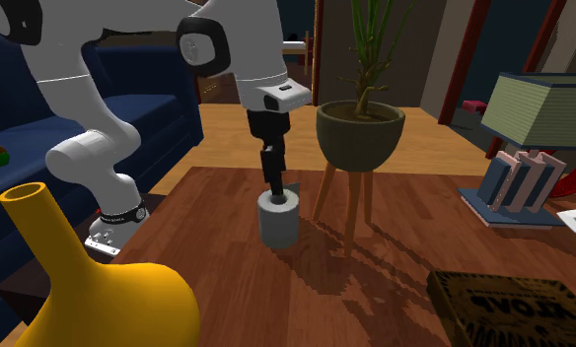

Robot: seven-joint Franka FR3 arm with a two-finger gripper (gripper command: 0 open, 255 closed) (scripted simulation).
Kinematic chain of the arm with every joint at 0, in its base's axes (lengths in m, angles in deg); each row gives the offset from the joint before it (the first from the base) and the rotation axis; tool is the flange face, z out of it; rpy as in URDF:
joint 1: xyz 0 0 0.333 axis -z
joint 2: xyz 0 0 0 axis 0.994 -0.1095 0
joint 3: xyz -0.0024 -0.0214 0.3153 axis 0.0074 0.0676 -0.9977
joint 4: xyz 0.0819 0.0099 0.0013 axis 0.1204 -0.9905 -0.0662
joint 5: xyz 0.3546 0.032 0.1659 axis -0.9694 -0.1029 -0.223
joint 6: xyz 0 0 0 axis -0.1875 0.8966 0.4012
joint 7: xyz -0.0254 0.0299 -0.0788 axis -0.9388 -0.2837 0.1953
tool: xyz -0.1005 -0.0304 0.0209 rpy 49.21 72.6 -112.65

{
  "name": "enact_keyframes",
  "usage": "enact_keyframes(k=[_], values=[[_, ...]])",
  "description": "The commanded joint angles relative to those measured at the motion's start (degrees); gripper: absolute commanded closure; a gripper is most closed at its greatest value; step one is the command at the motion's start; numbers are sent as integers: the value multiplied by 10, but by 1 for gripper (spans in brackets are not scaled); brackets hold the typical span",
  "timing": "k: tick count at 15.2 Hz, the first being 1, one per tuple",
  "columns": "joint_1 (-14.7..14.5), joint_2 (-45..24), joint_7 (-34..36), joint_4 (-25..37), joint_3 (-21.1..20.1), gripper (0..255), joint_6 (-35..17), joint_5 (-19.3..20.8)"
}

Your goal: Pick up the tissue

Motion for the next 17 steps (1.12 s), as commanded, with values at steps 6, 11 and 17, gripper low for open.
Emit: enact_keyframes(k=[6, 11, 17], values=[[7, -68, -29, 42, 11, 0, -29, -24], [7, -76, -33, 17, 11, 0, -63, -28], [7, -76, -33, 16, 11, 255, -62, -28]])
